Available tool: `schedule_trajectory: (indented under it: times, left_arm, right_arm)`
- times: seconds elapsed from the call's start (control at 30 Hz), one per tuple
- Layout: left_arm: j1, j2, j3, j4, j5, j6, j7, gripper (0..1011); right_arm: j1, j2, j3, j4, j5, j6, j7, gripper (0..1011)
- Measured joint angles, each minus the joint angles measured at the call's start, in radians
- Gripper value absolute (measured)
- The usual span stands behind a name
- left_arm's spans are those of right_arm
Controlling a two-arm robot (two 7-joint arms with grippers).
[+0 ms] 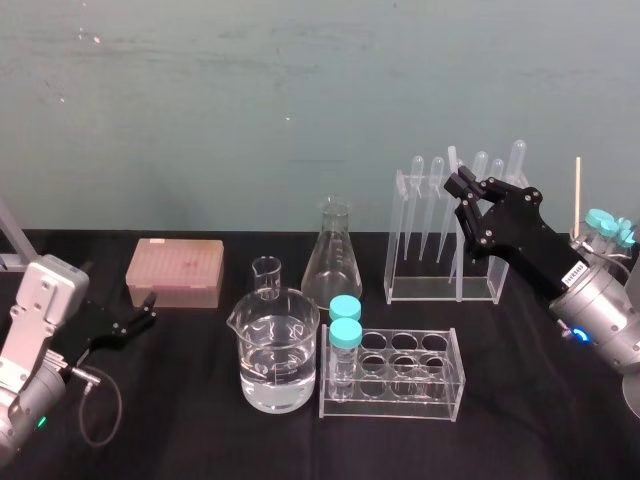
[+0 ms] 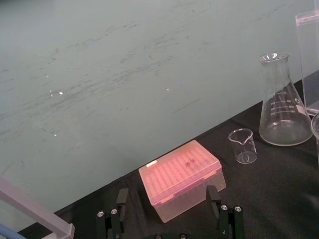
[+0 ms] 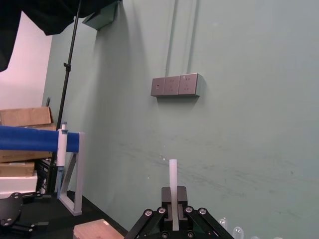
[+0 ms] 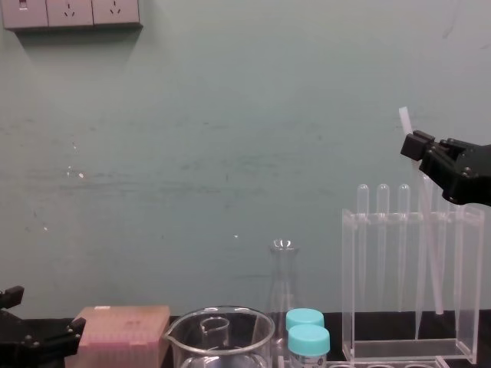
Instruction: Pick up the stirring rod with one hand, then place it down.
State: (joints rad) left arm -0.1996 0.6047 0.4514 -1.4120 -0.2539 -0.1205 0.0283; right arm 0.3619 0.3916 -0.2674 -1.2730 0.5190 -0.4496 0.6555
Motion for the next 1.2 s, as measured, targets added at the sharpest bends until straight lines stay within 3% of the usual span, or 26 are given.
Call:
schedule_trajectory:
  times: [1.0, 1.2]
  left_arm:
    - [0.000, 0.000, 0.000, 0.000, 0.000, 0.000, 0.000, 1000]
    - [0.000, 0.000, 0.000, 0.000, 0.000, 0.000, 0.000, 1000]
  right_arm:
    - [0.000, -0.003, 0.004, 0.002, 0.000, 0.002, 0.007, 57]
    - [0.001, -0.006, 0.008, 0.013, 0.026, 0.022, 0.034, 57]
